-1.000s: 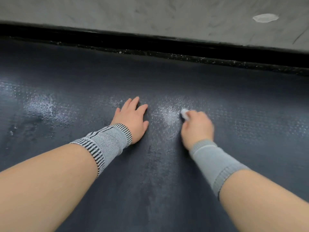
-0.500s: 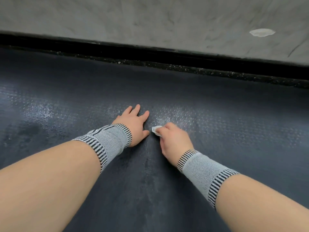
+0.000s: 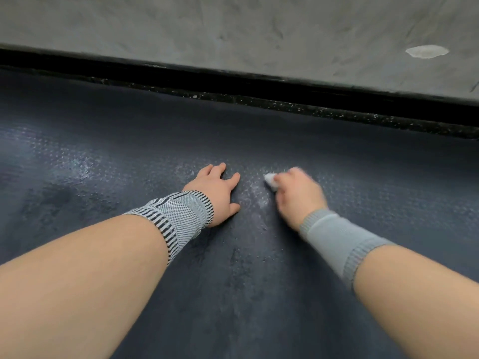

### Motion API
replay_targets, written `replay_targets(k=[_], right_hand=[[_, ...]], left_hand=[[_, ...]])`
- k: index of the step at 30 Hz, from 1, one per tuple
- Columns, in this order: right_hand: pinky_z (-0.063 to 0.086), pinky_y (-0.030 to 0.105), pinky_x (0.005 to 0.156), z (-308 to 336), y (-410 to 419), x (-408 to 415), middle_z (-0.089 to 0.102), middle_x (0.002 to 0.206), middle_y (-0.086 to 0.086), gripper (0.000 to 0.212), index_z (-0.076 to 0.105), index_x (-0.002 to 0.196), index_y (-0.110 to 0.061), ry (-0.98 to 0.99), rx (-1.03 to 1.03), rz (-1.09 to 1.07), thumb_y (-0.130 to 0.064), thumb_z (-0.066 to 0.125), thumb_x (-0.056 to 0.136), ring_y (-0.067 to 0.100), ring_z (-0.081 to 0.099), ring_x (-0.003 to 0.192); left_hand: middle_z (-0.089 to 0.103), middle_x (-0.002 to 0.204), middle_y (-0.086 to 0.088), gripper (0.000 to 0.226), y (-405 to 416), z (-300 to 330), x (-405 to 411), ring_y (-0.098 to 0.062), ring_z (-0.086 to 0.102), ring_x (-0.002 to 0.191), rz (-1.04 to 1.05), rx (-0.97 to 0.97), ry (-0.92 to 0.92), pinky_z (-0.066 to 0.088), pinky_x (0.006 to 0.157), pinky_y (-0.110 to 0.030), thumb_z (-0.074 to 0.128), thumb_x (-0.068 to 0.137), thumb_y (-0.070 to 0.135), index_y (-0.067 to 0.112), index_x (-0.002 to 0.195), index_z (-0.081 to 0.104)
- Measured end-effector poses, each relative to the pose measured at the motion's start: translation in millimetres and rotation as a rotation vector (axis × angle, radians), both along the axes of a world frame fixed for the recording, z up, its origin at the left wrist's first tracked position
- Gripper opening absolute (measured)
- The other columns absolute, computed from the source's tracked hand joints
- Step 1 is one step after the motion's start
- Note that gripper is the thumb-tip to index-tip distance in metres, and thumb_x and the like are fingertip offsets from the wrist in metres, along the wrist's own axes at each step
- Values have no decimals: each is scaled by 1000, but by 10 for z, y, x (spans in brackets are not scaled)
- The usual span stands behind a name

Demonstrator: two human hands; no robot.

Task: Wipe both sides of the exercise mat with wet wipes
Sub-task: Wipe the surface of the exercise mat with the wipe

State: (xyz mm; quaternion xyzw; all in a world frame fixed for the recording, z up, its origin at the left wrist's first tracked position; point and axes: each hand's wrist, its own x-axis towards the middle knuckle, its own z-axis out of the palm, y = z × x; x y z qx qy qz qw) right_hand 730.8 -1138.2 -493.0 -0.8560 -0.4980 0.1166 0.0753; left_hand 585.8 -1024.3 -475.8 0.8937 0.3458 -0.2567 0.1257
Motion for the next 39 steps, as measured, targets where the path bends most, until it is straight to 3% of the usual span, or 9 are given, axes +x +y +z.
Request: replay_targets(k=[3,5,10,13,16,23,29,35,39], right_hand=[[40,29,77,10,-5,371,53,112,9,29,58,120,-13,-29,0,-431,-17,48,93,29,56,99],[39,29,77,24,116,217,53,112,8,29,58,120,-15,-19,-11,-362,-17,48,92,28,56,100],[43,31,86,-1,197,-192,51,116,4,36,54,128,-24,56,25,161,-17,44,94,27,55,104],[45,34,85,23,144,327,55,113,11,31,59,119,-17,-83,19,-118,-13,46,91,32,54,104],[44,35,86,47,172,577,54,116,14,29,58,119,-10,-27,39,-497,-16,49,93,34,54,104],[43,29,81,-84,494,51,49,104,2,30,59,121,-22,44,87,111,-18,48,93,28,56,97],[44,34,86,2,394,785,55,114,16,28,61,118,-8,-93,108,-458,-17,50,94,34,55,105],[42,27,78,-124,731,250,53,109,4,27,61,116,-18,44,136,-32,-18,52,90,27,56,96],[45,33,82,-45,632,789,55,110,16,22,64,107,-8,-122,113,-223,-15,48,94,35,56,98]], left_hand=[[-4,164,-2,76,8,-7,-1,-29,-2,150,10,-9,-3,23,120,-45,48,95,56,35,156,8],[-4,164,-2,76,13,-18,2,-29,-2,150,7,-11,-3,23,120,-46,49,95,56,35,156,9],[-12,164,1,77,36,-37,6,-30,-4,150,-15,-15,16,18,121,-43,46,95,57,33,156,5],[-9,164,1,76,38,-44,9,-31,-3,150,-31,-14,19,19,121,-44,44,96,57,32,156,5],[-8,164,0,75,49,-39,23,-32,-3,150,-41,-10,32,17,121,-43,43,96,56,32,157,4],[-2,165,0,79,106,-31,45,-33,4,149,-68,7,47,20,120,-42,48,91,62,35,156,10],[1,164,4,81,132,-58,56,-31,5,148,-50,9,35,28,117,-44,51,88,65,39,155,14],[-2,164,7,82,145,-109,32,-30,4,149,-36,4,23,31,115,-45,51,87,67,41,154,12],[-5,164,9,81,133,-122,14,-28,1,149,-18,-7,13,33,114,-47,50,88,65,41,155,9]])
